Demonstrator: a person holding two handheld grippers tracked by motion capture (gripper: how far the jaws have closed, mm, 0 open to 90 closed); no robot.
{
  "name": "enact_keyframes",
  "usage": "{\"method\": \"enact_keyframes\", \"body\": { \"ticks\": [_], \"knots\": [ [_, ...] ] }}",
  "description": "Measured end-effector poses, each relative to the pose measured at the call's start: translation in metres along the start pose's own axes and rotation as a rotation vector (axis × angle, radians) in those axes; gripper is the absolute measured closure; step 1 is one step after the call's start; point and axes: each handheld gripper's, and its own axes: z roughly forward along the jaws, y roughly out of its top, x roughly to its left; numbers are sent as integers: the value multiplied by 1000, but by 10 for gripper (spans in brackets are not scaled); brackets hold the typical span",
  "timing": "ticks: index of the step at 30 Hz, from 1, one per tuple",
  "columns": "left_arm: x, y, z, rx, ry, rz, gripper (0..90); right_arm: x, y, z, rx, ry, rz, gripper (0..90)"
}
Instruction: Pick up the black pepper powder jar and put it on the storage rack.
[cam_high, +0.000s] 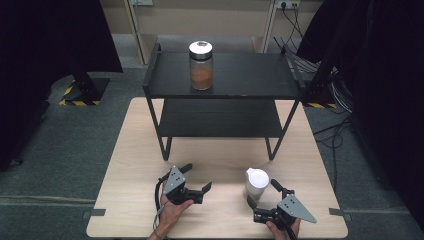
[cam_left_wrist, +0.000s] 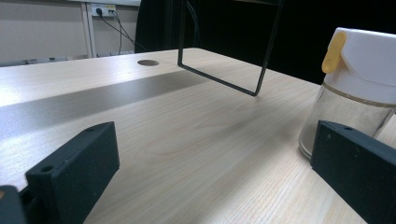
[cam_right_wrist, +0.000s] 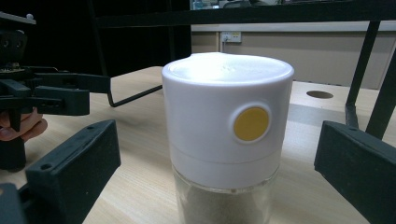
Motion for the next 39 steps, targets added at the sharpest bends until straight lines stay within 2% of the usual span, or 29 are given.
{"method": "enact_keyframes", "body": {
  "ticks": [39],
  "knots": [
    [0,1,3,4,-6,-5,5,0,-1,-1,-4,-8,1,6]
  ]
}}
